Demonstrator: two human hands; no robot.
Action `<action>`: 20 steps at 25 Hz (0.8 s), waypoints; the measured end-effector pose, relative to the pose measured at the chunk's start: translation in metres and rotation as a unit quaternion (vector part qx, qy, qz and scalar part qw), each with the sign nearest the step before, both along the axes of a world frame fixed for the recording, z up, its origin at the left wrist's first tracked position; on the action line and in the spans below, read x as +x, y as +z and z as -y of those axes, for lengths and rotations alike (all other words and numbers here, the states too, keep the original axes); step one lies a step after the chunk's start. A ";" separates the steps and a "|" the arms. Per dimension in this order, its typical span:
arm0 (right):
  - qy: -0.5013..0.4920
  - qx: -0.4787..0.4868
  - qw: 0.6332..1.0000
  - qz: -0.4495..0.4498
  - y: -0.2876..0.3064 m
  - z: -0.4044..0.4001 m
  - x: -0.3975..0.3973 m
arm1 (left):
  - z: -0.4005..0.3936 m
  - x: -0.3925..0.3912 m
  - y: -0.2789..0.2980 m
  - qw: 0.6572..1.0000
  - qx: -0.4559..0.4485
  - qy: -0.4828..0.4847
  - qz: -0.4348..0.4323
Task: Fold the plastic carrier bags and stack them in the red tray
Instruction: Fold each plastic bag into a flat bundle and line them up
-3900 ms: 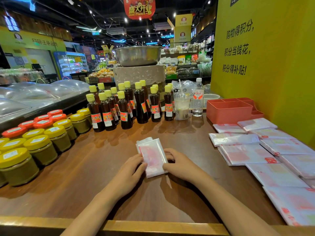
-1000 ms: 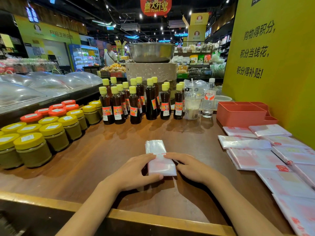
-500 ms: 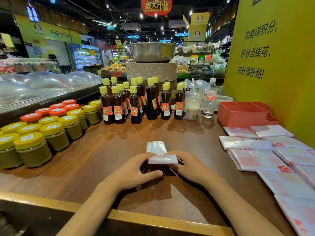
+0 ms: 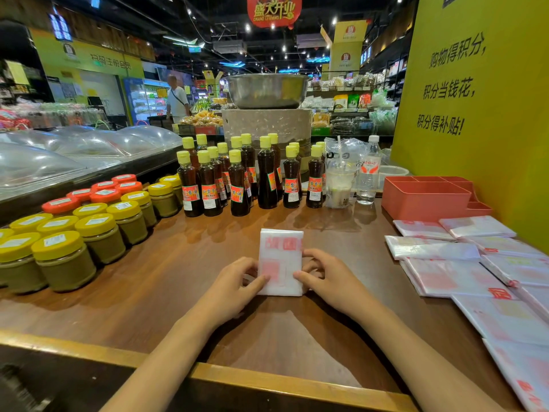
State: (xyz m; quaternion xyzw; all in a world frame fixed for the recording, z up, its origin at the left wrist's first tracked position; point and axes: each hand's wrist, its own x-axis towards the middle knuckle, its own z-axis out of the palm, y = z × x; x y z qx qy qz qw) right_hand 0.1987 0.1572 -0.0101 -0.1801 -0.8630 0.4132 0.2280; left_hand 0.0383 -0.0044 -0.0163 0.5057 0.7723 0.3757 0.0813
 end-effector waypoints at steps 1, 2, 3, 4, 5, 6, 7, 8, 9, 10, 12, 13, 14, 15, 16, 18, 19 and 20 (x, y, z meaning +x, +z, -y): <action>0.002 -0.008 1.000 0.005 0.001 0.002 0.000 | 0.000 0.001 0.000 1.000 0.003 0.000 0.002; 0.008 -0.010 1.000 0.015 0.001 0.003 0.001 | 0.001 0.002 0.000 1.000 0.004 -0.006 0.007; 0.014 -0.002 0.999 0.029 0.001 0.003 0.001 | 0.002 0.003 -0.001 1.000 0.003 -0.018 0.016; 0.016 0.015 0.999 0.046 0.001 0.003 0.001 | 0.002 0.003 -0.002 0.999 -0.002 -0.032 0.026; 0.014 0.034 0.997 0.065 0.001 0.003 0.000 | 0.002 0.002 -0.004 0.999 -0.014 -0.042 0.027; 0.008 0.056 0.995 0.084 0.001 0.002 0.000 | 0.002 0.001 -0.006 0.998 -0.031 -0.049 0.016; 0.000 0.081 0.991 0.105 0.001 0.001 0.000 | 0.002 0.000 -0.007 0.997 -0.049 -0.051 -0.004; -0.011 0.111 0.986 0.124 0.001 0.001 0.000 | 0.002 -0.001 -0.008 0.996 -0.060 -0.053 -0.024; -0.026 0.140 0.980 0.139 0.001 0.002 0.000 | 0.002 -0.002 -0.009 0.995 -0.068 -0.055 -0.047; -0.042 0.162 0.975 0.143 0.000 0.003 -0.001 | 0.000 -0.002 -0.010 0.992 -0.084 -0.056 -0.075; -0.054 0.187 0.973 0.126 -0.003 0.004 -0.001 | -0.005 0.000 -0.012 0.978 -0.142 -0.054 -0.144; -0.050 0.195 0.972 0.118 -0.006 0.003 -0.003 | -0.007 0.001 -0.012 0.970 -0.167 -0.052 -0.167; -0.043 0.204 0.971 0.118 -0.008 0.004 -0.004 | -0.010 0.002 -0.013 0.966 -0.181 -0.051 -0.177; -0.035 0.218 0.967 0.128 -0.010 0.005 -0.006 | -0.011 0.003 -0.013 0.965 -0.185 -0.049 -0.177; -0.027 0.234 0.961 0.142 -0.011 0.007 -0.008 | -0.011 0.004 -0.012 0.967 -0.179 -0.049 -0.172; -0.005 0.257 0.951 0.172 -0.012 0.011 -0.009 | -0.009 0.007 -0.009 0.975 -0.151 -0.053 -0.156; 0.008 0.263 0.947 0.185 -0.014 0.011 -0.010 | -0.008 0.009 -0.007 0.978 -0.138 -0.054 -0.146; 0.018 0.266 0.944 0.196 -0.015 0.011 -0.010 | -0.007 0.011 -0.005 0.981 -0.128 -0.054 -0.137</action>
